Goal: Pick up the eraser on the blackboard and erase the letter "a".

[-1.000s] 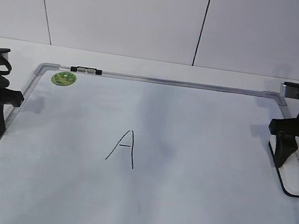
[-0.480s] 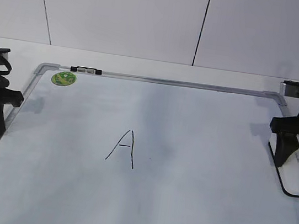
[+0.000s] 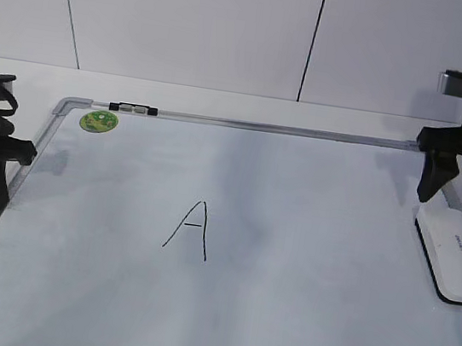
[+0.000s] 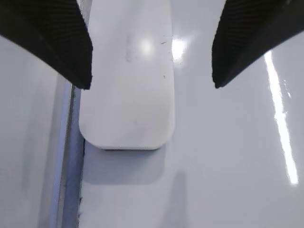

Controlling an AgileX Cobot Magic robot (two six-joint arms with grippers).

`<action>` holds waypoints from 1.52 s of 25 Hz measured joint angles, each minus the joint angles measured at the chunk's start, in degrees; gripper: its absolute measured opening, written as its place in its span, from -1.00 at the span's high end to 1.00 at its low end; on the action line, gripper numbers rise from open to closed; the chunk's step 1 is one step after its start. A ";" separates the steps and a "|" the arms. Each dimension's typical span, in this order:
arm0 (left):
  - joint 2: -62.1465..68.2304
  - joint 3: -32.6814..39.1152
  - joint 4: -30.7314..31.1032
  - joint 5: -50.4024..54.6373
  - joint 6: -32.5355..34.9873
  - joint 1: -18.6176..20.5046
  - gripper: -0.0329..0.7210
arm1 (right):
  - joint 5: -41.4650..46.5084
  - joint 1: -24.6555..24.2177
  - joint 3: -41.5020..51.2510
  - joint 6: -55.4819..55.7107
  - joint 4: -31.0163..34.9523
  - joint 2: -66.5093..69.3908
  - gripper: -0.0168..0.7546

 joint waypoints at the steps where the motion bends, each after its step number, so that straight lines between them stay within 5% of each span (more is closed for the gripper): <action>1: 0.00 0.00 0.00 0.00 0.00 0.00 0.64 | 0.00 0.00 -0.56 -0.13 0.19 -0.25 -0.58; 12: 0.00 0.00 0.00 0.00 0.00 0.00 0.59 | 0.79 0.00 -2.40 -0.86 0.58 -8.52 -0.58; 20: 0.00 0.00 0.59 0.00 0.00 0.00 0.26 | 0.89 0.00 -2.40 -0.95 2.08 -8.87 -0.58; 28: -4.32 0.22 1.60 -0.07 0.00 -0.11 0.21 | 0.89 0.00 -2.40 -1.09 2.43 -8.96 -0.58; 38: -15.60 -8.29 2.73 4.13 0.00 -0.11 0.20 | 1.00 0.00 -2.40 -1.20 2.69 -12.41 -0.58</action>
